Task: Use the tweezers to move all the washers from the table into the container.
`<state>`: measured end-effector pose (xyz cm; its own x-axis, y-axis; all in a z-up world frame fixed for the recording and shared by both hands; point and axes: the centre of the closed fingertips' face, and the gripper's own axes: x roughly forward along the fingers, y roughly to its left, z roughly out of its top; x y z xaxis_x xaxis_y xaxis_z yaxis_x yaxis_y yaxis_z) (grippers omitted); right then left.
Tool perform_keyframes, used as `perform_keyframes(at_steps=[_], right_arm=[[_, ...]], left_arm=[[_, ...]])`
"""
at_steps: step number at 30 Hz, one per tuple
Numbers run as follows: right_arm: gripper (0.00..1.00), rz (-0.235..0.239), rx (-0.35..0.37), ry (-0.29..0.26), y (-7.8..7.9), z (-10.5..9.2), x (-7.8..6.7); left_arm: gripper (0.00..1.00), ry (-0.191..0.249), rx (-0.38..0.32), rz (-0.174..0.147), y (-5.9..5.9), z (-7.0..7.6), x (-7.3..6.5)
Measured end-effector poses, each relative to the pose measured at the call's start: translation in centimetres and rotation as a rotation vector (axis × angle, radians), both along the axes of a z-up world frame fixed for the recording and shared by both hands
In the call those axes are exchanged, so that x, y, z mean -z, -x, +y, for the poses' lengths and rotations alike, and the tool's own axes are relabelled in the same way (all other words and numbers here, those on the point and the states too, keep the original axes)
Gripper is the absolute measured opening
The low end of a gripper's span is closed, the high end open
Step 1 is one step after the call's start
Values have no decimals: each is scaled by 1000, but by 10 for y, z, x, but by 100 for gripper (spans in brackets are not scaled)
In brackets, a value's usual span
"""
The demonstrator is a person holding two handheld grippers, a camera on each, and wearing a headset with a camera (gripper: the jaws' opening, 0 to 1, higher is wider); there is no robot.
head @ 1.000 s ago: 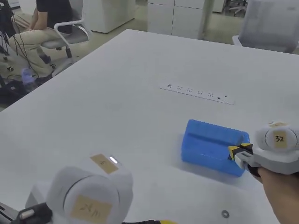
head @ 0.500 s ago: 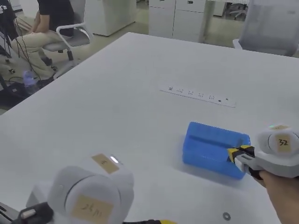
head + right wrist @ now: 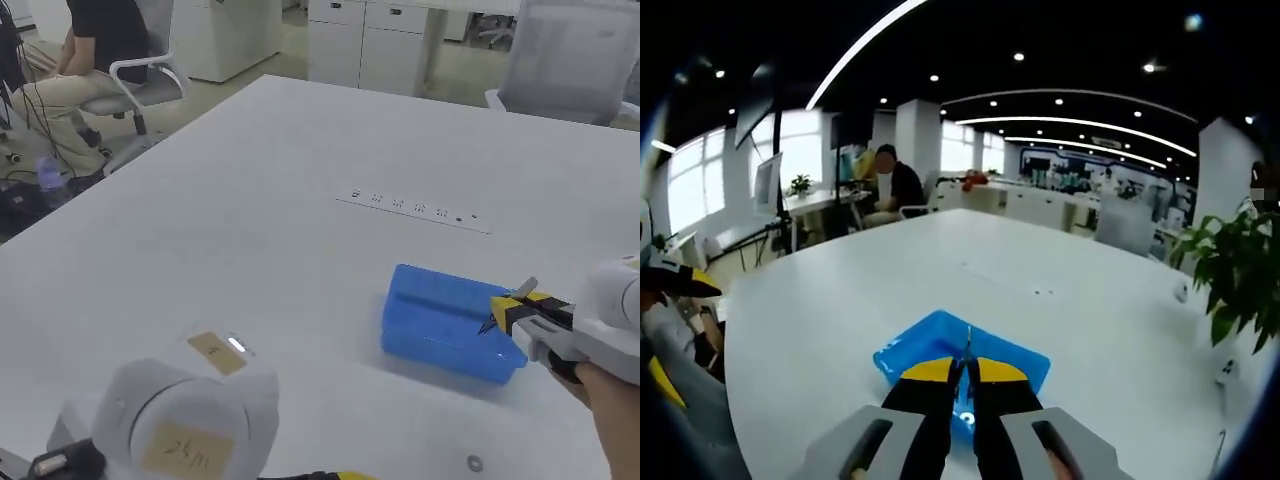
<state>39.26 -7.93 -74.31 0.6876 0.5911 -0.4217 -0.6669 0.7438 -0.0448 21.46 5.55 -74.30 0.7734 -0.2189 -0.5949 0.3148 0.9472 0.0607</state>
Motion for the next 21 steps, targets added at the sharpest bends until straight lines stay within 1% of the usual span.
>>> perform_keyframes(at_steps=[3, 7, 8, 9, 10, 14, 21], right_arm=[[3, -1, 10, -9, 8, -7, -3], [3, 16, 19, -29, 19, -12, -4], [3, 21, 17, -27, 24, -13, -2], [3, 28, 16, -24, 24, -15, 1], [3, 39, 18, -24, 27, -18, 4], [3, 65, 19, -25, 38, -21, 12], [3, 98, 23, -28, 50, -21, 21]], left_arm=[[96, -2, 17, -4, 1, -3, -2], [96, -10, 34, 2, 3, -5, -1], [96, -11, 34, 3, 3, -5, -1], [97, -10, 32, 0, 2, -5, -2], [97, -4, 26, -11, 1, -5, -5], [96, 3, 4, -21, -1, -2, -11], [96, -6, -4, -19, 2, 2, -9]])
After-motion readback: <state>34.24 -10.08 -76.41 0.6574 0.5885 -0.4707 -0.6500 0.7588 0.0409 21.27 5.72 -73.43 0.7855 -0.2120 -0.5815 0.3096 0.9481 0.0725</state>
